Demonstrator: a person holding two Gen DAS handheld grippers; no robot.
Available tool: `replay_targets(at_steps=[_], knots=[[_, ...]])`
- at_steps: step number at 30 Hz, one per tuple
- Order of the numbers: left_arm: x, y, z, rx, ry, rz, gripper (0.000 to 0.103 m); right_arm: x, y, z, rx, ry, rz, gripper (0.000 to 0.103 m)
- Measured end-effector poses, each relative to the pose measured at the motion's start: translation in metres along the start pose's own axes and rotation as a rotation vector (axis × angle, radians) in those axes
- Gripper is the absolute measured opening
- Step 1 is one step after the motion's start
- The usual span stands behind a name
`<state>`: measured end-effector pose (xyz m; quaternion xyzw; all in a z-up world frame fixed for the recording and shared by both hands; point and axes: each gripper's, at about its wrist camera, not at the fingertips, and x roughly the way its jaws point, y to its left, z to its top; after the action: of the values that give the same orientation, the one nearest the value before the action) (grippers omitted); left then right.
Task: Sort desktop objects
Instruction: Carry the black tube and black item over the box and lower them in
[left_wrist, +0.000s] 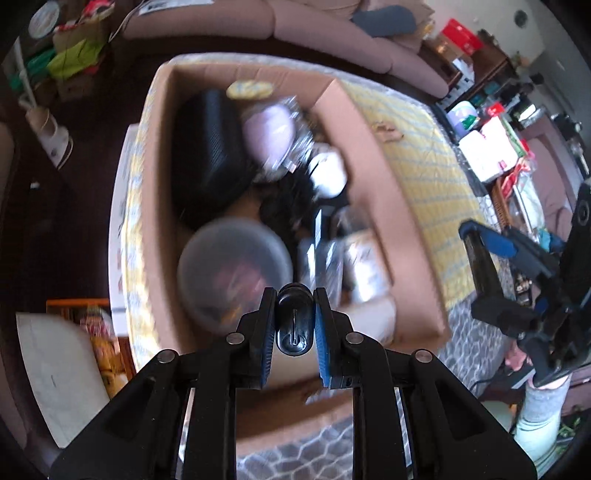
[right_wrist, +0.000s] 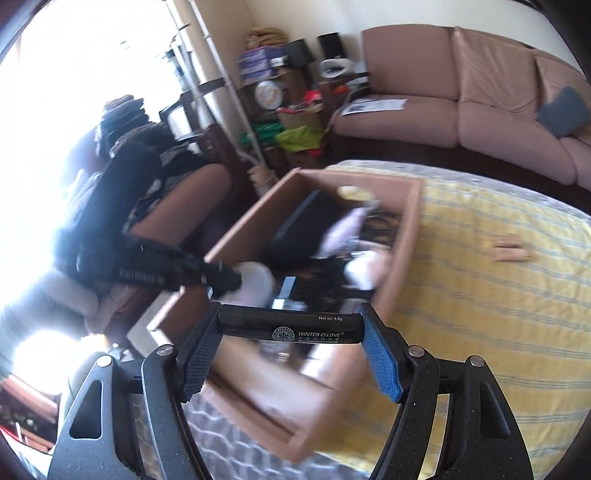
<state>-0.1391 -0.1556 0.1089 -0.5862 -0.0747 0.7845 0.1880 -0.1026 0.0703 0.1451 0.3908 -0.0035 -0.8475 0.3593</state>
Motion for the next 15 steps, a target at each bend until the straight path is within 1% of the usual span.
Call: replay_targets(at_steps=[3, 8, 10, 12, 15], knots=[[0.001, 0.006, -0.016, 0.001, 0.011, -0.006, 0.018, 0.020, 0.021, -0.002, -0.010, 0.031, 0.015, 0.074], [-0.003, 0.008, -0.029, 0.010, 0.006, 0.006, 0.018, 0.043, 0.036, -0.009, -0.008, 0.072, 0.036, 0.074], [-0.008, 0.009, -0.032, 0.010, -0.007, 0.017, 0.019, 0.049, 0.042, -0.012, -0.010, 0.084, 0.037, 0.074], [-0.012, 0.011, -0.034, 0.006, -0.014, 0.015, 0.024, 0.054, 0.045, -0.013, -0.016, 0.093, 0.038, 0.074], [-0.019, 0.016, -0.035, -0.010, -0.027, -0.006, 0.024, 0.062, 0.050, -0.014, -0.035, 0.107, 0.036, 0.074]])
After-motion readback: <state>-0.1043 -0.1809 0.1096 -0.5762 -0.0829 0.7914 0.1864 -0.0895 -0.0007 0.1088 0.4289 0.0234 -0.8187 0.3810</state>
